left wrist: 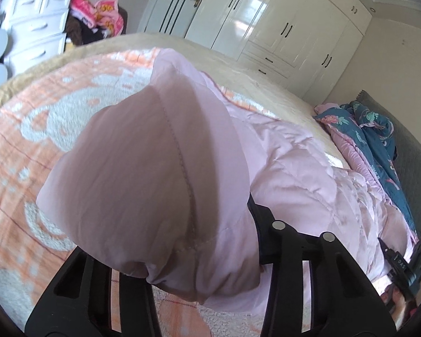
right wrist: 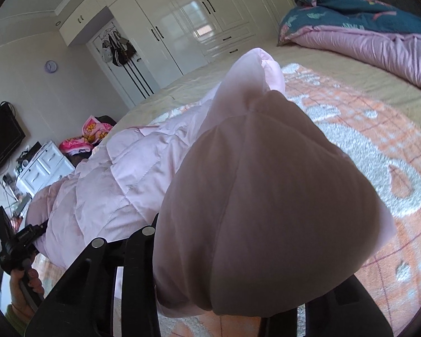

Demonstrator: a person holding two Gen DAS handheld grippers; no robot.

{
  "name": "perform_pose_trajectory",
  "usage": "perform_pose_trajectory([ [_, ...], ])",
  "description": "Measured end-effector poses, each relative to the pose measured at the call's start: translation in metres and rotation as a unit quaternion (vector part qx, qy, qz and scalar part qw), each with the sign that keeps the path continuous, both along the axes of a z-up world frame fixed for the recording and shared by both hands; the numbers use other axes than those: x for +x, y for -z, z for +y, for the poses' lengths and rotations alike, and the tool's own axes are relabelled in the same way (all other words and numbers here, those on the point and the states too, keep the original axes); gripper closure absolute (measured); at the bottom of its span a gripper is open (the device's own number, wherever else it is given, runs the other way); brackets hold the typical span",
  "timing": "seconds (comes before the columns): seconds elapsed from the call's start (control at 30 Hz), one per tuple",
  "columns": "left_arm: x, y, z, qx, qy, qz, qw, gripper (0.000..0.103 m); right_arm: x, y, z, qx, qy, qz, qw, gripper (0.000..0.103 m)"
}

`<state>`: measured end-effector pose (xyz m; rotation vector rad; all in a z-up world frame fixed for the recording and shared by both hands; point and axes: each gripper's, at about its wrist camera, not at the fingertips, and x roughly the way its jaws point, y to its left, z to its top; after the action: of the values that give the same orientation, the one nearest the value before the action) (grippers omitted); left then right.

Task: Fold large clothes

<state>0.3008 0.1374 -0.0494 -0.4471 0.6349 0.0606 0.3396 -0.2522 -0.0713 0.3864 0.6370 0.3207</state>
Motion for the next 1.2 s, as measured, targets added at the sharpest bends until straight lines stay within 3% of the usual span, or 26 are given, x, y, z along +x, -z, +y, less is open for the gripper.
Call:
perform_pose_trajectory([
  [0.27, -0.020, -0.033, -0.010, 0.022, 0.000, -0.039, 0.9990, 0.073, -0.027, -0.037, 0.012, -0.034, -0.015, -0.055, 0.998, 0.074],
  [0.47, -0.045, -0.056, -0.020, 0.032, 0.013, -0.062, 0.9975, 0.073, -0.057, -0.054, 0.011, -0.048, -0.024, -0.072, 0.996, 0.074],
  [0.9, -0.121, -0.054, -0.022, 0.052, 0.026, -0.019, 0.9981, 0.073, -0.131, -0.056, 0.000, -0.031, -0.022, -0.047, 0.998, 0.074],
  [1.2, -0.152, -0.053, -0.021, 0.057, 0.027, -0.003, 0.9980, 0.073, -0.164, -0.057, 0.001, -0.033, -0.019, -0.031, 0.999, 0.074],
])
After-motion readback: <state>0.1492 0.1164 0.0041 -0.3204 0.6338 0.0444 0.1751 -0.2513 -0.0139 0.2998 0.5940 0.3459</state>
